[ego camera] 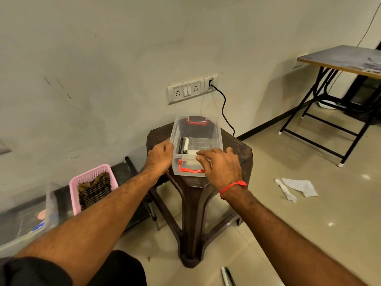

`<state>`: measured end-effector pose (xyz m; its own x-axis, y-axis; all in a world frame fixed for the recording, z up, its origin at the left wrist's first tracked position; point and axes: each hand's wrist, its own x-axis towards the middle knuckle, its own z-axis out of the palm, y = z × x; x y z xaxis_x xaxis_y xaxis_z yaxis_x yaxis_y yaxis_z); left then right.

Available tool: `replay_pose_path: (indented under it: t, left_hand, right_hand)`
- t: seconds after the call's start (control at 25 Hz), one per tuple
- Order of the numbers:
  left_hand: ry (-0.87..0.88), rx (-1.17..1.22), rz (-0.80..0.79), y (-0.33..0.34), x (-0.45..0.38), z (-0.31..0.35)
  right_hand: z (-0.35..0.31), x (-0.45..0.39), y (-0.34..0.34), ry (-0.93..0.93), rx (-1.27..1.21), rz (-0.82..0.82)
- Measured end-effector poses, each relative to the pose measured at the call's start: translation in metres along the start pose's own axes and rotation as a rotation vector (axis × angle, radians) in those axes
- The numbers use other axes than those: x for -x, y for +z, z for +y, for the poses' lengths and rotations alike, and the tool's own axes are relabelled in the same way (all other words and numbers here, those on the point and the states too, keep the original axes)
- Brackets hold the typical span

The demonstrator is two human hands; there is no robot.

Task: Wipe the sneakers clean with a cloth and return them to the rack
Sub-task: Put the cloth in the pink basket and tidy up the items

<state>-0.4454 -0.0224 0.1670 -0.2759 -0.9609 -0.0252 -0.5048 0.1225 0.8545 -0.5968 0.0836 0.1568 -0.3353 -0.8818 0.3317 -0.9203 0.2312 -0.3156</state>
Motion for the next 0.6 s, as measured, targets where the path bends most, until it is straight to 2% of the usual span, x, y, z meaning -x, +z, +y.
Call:
replay_pose_path:
  t: [0.12,0.28,0.36,0.44,0.48,0.52,0.6]
  left_hand:
    - [0.01,-0.016,0.003,0.001,0.005,-0.002]
    - [-0.013,0.028,0.0,0.003,0.013,0.001]
    - [0.076,0.04,0.197,0.005,0.024,-0.003]
    - [0.346,0.083,0.433,0.014,0.051,-0.017]
    - [0.473,0.09,0.434,0.023,0.069,-0.026]
    - [0.567,0.062,0.341,0.035,0.088,-0.036]
    - [0.625,-0.144,0.031,0.065,0.119,-0.053]
  right_hand:
    - [0.002,0.012,-0.004,-0.089,-0.066,-0.022]
    - [0.015,0.018,-0.008,-0.09,-0.261,-0.016]
    - [0.027,0.023,-0.013,-0.057,-0.464,0.141]
    - [0.049,0.032,-0.01,0.062,-0.573,0.352]
    - [0.063,0.039,-0.002,0.16,-0.607,0.416]
    - [0.077,0.049,0.011,0.281,-0.645,0.436]
    - [0.105,0.078,0.047,0.494,-0.683,0.385]
